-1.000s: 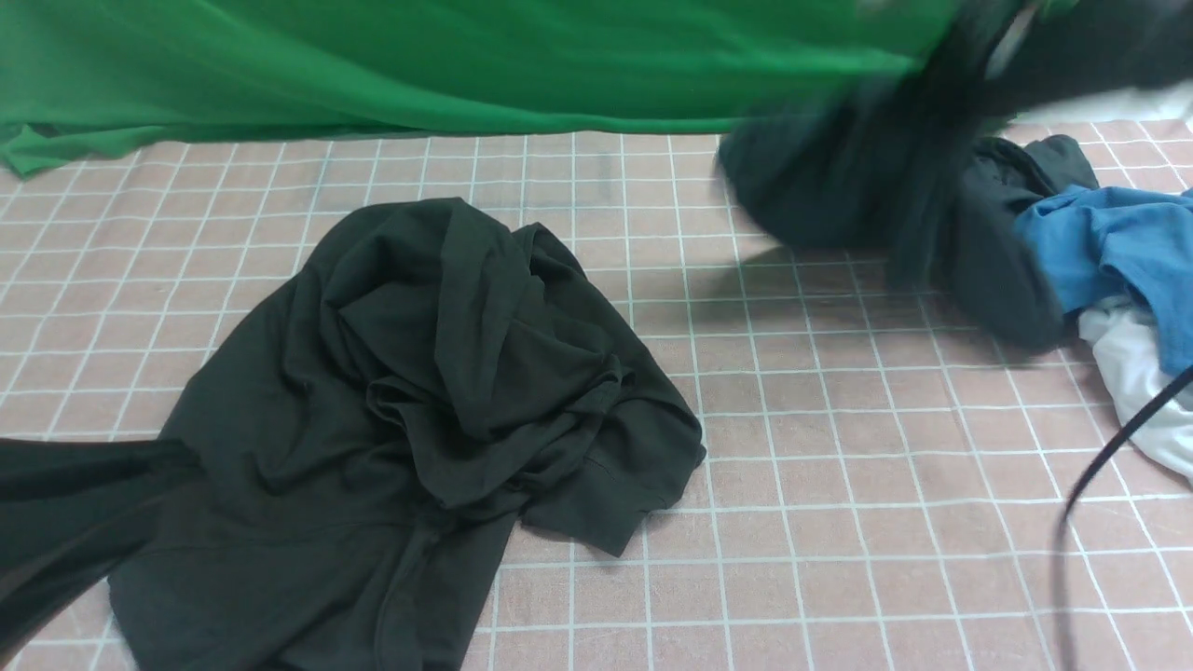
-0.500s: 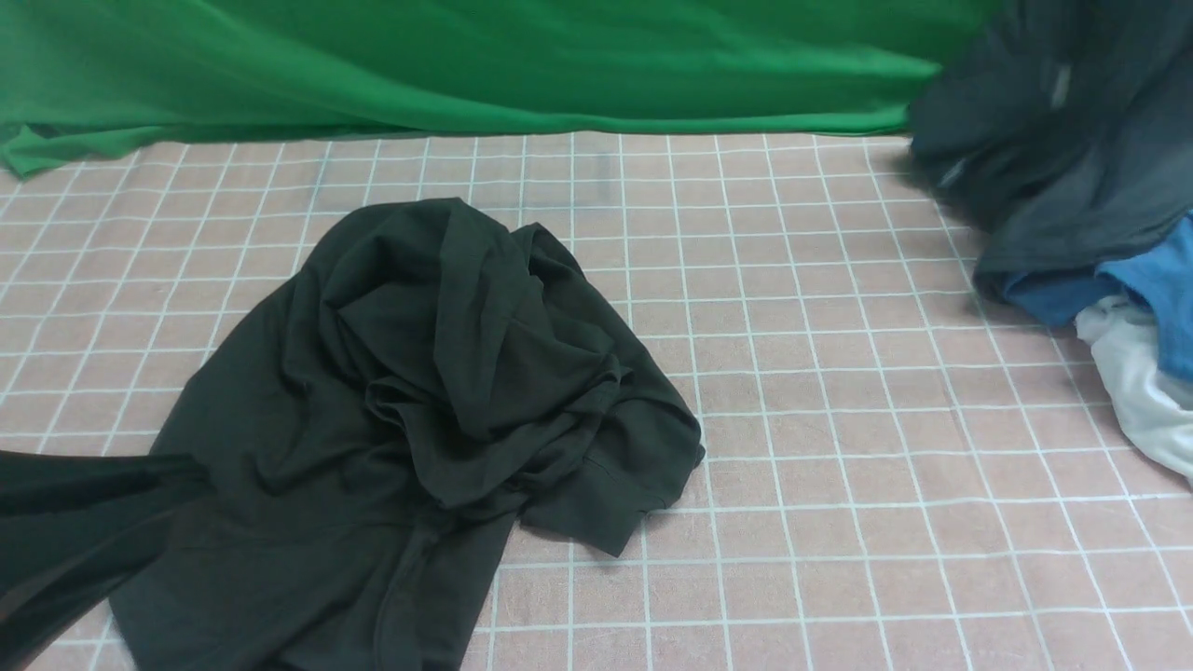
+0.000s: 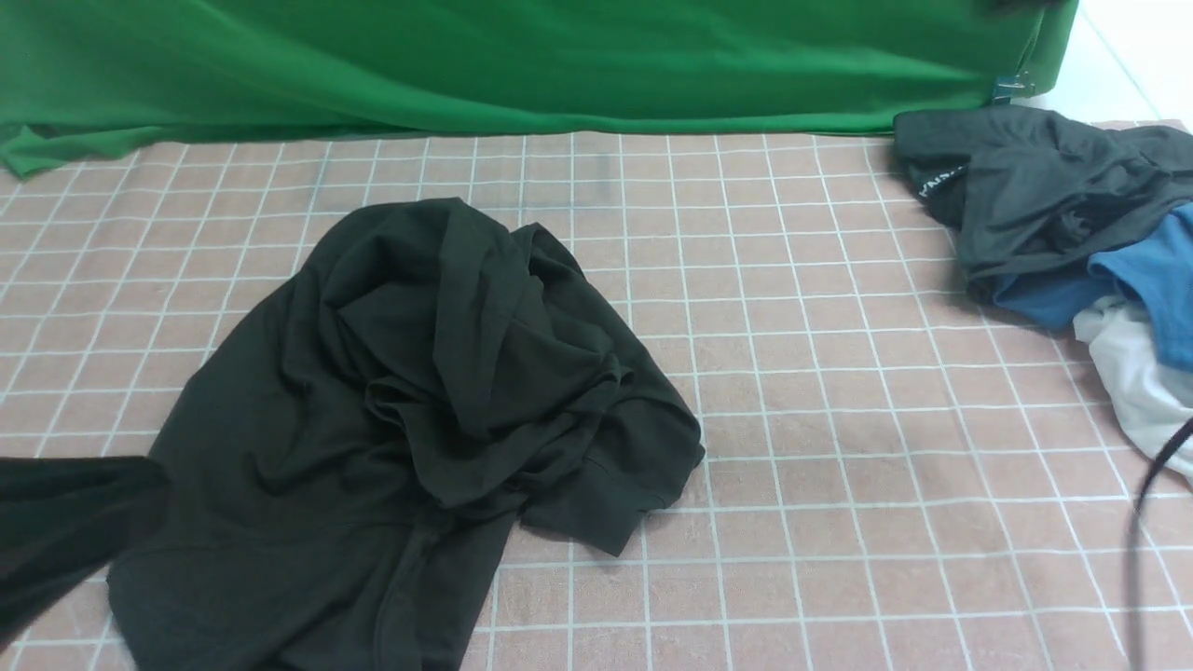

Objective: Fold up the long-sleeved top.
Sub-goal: Spread the long sleeves with your arms and place them on the tabletop

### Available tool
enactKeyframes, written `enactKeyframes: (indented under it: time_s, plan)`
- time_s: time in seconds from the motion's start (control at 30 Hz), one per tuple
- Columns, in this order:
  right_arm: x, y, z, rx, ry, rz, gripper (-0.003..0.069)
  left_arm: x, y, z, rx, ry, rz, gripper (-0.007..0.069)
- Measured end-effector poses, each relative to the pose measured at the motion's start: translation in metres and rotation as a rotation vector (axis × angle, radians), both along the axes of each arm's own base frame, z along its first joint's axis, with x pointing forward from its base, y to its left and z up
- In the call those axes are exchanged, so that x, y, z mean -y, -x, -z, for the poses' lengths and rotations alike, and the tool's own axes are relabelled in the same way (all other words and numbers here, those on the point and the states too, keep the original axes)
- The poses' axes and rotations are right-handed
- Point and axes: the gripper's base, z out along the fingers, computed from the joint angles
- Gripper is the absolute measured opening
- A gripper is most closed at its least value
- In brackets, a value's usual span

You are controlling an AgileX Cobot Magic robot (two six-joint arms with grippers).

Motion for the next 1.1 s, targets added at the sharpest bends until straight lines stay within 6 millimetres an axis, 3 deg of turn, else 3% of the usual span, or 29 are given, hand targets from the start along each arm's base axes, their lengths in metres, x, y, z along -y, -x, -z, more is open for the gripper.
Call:
enactKeyframes:
  time_s: [0.07, 0.1, 0.17, 0.2, 0.3, 0.43, 0.57, 0.73, 0.87, 1.1]
  plan:
    - [-0.044, 0.023, 0.028, -0.041, 0.084, -0.223, 0.0419, -0.001, 0.0, 0.001, -0.008, -0.009, -0.011, 0.0021]
    - [-0.048, 0.025, 0.028, -0.041, 0.084, -0.235, 0.0418, -0.001, 0.0, 0.001, -0.008, -0.009, -0.011, 0.0021]
    - [-0.081, 0.045, 0.058, -0.043, 0.162, -0.438, 0.0417, -0.001, 0.0, 0.001, -0.012, -0.011, -0.012, 0.0021]
    - [-0.111, 0.064, 0.084, -0.02, 0.21, -0.603, 0.0427, -0.001, 0.0, 0.001, -0.013, -0.012, -0.012, 0.0021]
    - [-0.136, 0.08, 0.109, 0.02, 0.236, -0.735, 0.0457, -0.002, 0.0, 0.001, -0.012, -0.014, -0.013, 0.0021]
    - [-0.185, 0.1, 0.146, 0.114, 0.209, -0.88, 0.0555, -0.001, 0.0, 0.001, -0.009, -0.012, -0.013, 0.0021]
    - [-0.212, 0.099, 0.163, 0.123, 0.133, -0.847, 0.0579, -0.002, 0.0, 0.001, -0.006, -0.012, -0.014, 0.0021]
    - [-0.234, 0.087, 0.168, 0.116, 0.051, -0.785, 0.0581, -0.002, 0.0, 0.001, -0.005, -0.012, -0.014, 0.0021]
    - [-0.243, 0.082, 0.171, 0.115, 0.026, -0.772, 0.0581, -0.001, 0.0, 0.001, -0.004, -0.012, -0.014, 0.0021]
    - [-0.249, 0.078, 0.203, 0.054, 0.059, -0.775, 0.0561, -0.001, -0.001, 0.0, 0.008, -0.009, -0.014, 0.0021]
